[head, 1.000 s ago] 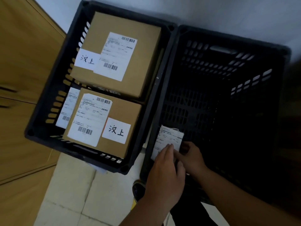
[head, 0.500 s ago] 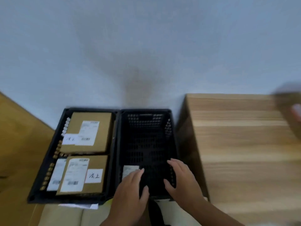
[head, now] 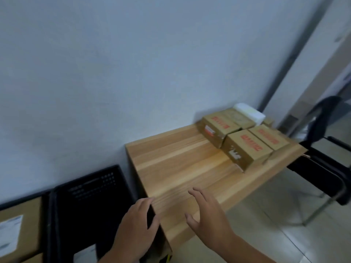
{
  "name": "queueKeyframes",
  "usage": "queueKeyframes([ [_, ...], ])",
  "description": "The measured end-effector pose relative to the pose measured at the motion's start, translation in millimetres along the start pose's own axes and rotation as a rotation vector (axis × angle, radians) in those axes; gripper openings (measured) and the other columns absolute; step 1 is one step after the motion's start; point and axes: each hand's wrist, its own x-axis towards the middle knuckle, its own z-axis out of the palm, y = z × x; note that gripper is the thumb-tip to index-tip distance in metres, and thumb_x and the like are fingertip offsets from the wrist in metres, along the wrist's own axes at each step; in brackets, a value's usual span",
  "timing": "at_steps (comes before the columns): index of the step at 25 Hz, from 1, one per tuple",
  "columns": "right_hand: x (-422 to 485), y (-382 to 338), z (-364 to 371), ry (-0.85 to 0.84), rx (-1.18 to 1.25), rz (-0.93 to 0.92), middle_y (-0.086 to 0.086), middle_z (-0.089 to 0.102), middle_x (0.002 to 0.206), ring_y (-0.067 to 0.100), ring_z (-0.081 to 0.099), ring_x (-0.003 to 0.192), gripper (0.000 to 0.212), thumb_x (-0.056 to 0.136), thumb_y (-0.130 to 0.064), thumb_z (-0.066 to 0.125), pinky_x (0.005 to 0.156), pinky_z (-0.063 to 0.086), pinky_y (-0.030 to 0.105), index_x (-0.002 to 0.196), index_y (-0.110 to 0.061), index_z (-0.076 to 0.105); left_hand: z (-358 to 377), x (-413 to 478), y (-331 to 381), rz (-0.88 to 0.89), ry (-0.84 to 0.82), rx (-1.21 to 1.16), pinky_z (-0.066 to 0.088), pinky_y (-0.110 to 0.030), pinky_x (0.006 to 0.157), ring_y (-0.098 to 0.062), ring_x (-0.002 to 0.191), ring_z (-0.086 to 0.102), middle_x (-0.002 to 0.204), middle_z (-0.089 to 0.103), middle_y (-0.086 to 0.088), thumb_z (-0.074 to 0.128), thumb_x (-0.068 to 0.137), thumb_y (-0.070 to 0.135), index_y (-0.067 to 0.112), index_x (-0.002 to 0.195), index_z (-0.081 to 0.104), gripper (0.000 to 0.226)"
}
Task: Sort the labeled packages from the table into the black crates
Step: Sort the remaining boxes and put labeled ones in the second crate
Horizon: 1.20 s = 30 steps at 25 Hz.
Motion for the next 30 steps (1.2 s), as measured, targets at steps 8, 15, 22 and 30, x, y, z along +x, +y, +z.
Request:
queueKeyframes([
  [8,-29,174,-83,0.096,-0.017,0.168,-0.015,0.029,0.156,0.004,0.029,0.146,0.060,0.094,-0.048,0.055,0.118,0.026,0.021,0.149,-0.030,0.038,110,59,172,0.260,-0.025,0.167,0.032,-0.017,0.111,0.000,0.137,0.041,0.151,0.036,0.024,0.050,0.097,0.045,0.042,0.149,0.034,0.055],
  [15,0,323,-169,0.168,-0.068,0.174,-0.008,0.046,0.142,0.012,0.043,0.135,0.050,0.093,-0.039,0.058,0.115,0.033,0.027,0.140,-0.024,0.049,209,135,324,0.363,-0.055,0.279,0.041,-0.028,0.109,-0.009,0.130,0.052,0.144,0.050,0.015,0.058,0.095,0.039,0.032,0.146,0.048,0.053],
  [22,44,429,-200,0.187,-0.039,0.223,-0.011,0.046,0.142,0.007,0.044,0.132,0.054,0.094,-0.040,0.060,0.114,0.032,0.022,0.144,-0.024,0.048,264,223,389,0.383,-0.054,0.243,0.043,-0.024,0.108,-0.003,0.126,0.051,0.142,0.050,0.017,0.054,0.097,0.045,0.031,0.146,0.046,0.052],
  [30,156,534,-221,0.103,-0.052,0.272,-0.013,0.052,0.134,0.010,0.052,0.123,0.050,0.088,-0.037,0.070,0.101,0.041,0.021,0.135,-0.026,0.055,322,373,428,0.292,-0.036,0.107,0.038,-0.026,0.111,-0.007,0.132,0.045,0.147,0.043,0.014,0.050,0.098,0.045,0.031,0.149,0.041,0.053],
])
